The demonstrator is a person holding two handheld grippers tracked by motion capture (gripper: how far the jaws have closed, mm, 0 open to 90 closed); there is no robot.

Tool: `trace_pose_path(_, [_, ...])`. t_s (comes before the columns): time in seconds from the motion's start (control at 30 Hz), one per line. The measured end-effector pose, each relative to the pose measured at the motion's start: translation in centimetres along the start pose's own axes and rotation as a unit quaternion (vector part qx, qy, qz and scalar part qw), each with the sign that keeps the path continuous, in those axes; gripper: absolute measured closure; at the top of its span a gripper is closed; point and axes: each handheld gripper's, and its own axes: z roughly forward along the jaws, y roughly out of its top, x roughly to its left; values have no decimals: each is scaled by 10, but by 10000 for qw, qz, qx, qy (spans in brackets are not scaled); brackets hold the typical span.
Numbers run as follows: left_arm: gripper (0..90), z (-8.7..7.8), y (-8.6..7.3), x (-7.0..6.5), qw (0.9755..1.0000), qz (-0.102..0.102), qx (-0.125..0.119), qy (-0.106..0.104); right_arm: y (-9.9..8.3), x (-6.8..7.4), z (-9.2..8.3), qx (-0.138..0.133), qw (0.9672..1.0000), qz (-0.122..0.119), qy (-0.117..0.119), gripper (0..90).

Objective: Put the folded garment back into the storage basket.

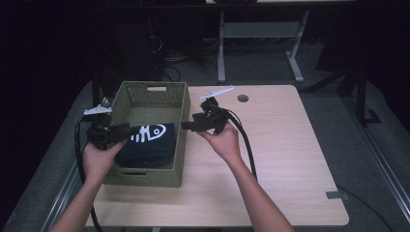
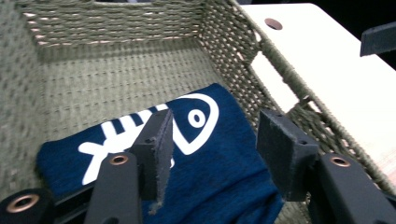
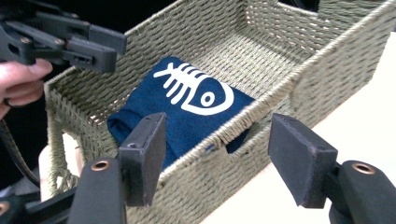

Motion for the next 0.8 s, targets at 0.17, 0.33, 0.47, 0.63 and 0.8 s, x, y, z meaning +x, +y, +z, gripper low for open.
trace_pose_path(0.17, [424, 3, 2, -10, 10000, 64, -22, -39, -6, -8, -12, -79, 9999, 60, 67, 336])
trace_pose_path(0.33, [374, 5, 3, -19, 9999, 111, -41, -38, -10, -13, -22, -123, 9999, 64, 84, 324])
trace_pose_path(0.47, [347, 6, 4, -27, 9998, 174, -68, -62, -15, -18, -31, -165, 9998, 94, 89, 315])
trace_pose_path(0.63, [308, 11, 4, -39, 9997, 233, -51, -108, -24, -23, -41, -170, 9997, 156, 93, 304])
trace_pose_path(0.8, [260, 14, 8, -51, 9993, 336, -75, -136, -30, -30, -52, -175, 9996, 210, 53, 296])
